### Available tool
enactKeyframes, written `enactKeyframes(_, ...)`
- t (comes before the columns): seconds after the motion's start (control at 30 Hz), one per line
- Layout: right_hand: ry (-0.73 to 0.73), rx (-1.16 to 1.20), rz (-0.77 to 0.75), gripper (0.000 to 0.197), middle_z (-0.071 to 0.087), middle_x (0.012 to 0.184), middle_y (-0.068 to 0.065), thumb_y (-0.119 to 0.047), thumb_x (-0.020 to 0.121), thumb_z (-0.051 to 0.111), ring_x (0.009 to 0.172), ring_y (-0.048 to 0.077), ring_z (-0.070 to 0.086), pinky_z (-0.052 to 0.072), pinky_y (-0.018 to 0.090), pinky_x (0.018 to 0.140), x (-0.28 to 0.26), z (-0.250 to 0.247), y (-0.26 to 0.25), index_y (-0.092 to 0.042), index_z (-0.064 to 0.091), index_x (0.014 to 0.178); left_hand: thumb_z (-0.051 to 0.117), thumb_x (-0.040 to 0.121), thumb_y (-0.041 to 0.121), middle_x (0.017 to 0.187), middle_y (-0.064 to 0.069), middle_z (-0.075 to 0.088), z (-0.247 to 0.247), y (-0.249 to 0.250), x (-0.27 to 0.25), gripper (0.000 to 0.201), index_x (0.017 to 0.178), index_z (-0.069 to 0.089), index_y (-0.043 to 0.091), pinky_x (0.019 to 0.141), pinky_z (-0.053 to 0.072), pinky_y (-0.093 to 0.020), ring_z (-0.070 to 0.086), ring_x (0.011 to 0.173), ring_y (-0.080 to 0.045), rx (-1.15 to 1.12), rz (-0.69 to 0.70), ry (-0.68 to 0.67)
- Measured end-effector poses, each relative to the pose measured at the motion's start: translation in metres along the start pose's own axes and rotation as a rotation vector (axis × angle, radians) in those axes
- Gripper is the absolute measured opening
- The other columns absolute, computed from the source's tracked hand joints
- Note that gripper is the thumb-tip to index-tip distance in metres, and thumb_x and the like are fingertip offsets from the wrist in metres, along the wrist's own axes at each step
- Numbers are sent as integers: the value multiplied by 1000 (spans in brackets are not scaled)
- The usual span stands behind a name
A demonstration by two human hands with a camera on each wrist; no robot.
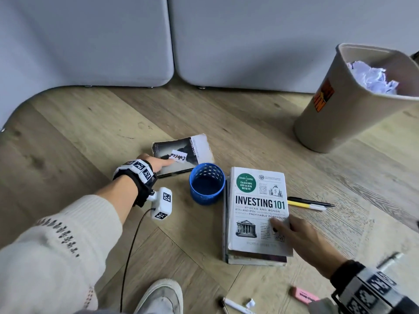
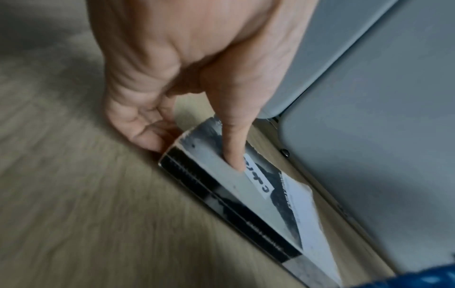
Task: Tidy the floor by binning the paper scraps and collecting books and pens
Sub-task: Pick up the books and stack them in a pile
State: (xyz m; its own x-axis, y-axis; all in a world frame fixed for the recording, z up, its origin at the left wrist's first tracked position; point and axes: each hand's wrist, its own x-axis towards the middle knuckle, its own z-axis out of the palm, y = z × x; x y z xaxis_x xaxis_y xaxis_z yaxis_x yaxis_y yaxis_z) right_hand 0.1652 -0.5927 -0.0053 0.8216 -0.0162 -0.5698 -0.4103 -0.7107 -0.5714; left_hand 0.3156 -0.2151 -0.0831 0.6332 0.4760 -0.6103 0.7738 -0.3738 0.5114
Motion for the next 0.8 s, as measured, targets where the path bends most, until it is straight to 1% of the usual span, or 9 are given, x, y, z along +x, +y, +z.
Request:
enactKeyframes(0.03,0,-3,1,53,72,84,4,-60,87,50,71,21,65,50,40,64,0,-1,0,-8,60,82,87,52,53,54,-5,58,5,2,-1,55,69,57,10,52,43,-21,51,47,-17,-26,4,-30)
enactKeyframes(0.1,-8,-1,1,51,72,85,2,-59,89,50,76,22,67,53,43,70,2,-1,2,-9,60,83,87,62,41,51,-5,49,17,6,-3,46,62,52,12,55,39,-24,42,46,-16,-60,17,-63)
enactKeyframes(0.23,-1,11,-12,58,73,88,-2,-65,86,50,81,21,70,55,47,74,3,-1,7,-8,62,89,76,79,30,80,-8,59,35,17,-10,28,91,58,11,74,51,-34,57,69,-21,-249,24,-218)
enactKeyframes(0.33,7,46,-13,56,73,90,-3,-58,89,52,81,17,70,58,43,71,3,1,6,-3,63,93,58,92,10,79,-13,60,35,31,-16,5,94,61,6,59,50,-26,62,52,-17,-502,78,-301)
enactKeyframes(0.43,6,76,-45,43,73,91,-6,-51,92,51,83,14,69,57,38,71,0,0,7,-10,65,94,57,91,1,100,-21,60,23,41,-14,31,120,49,-7,63,54,-34,64,69,-20,-617,133,-249)
enactKeyframes(0.53,-7,166,-73,39,72,99,0,-51,94,49,91,18,68,55,43,79,-9,-7,20,-17,64,107,63,87,0,106,-22,62,4,53,-23,44,126,43,-8,59,57,-33,64,73,-20,-601,210,-172)
enactKeyframes(0.63,48,299,29,50,66,109,15,-50,92,52,102,24,66,53,45,90,-17,-20,47,-8,59,116,61,89,0,97,-13,67,-20,77,-43,32,120,55,-3,53,57,-21,66,66,-11,-598,393,-164)
enactKeyframes(0.73,117,399,140,38,74,104,-1,-38,91,57,94,11,72,54,42,92,-18,-36,69,-14,62,121,56,91,2,111,-11,69,-39,107,-61,19,106,64,11,72,56,-22,67,84,-11,-622,618,-243)
enactKeyframes(0.8,164,418,175,29,75,101,-3,-29,94,56,89,11,73,55,40,91,-15,-45,79,-14,64,118,51,93,2,109,-1,72,-45,127,-76,23,103,67,15,82,55,-21,68,93,-9,-624,728,-345)
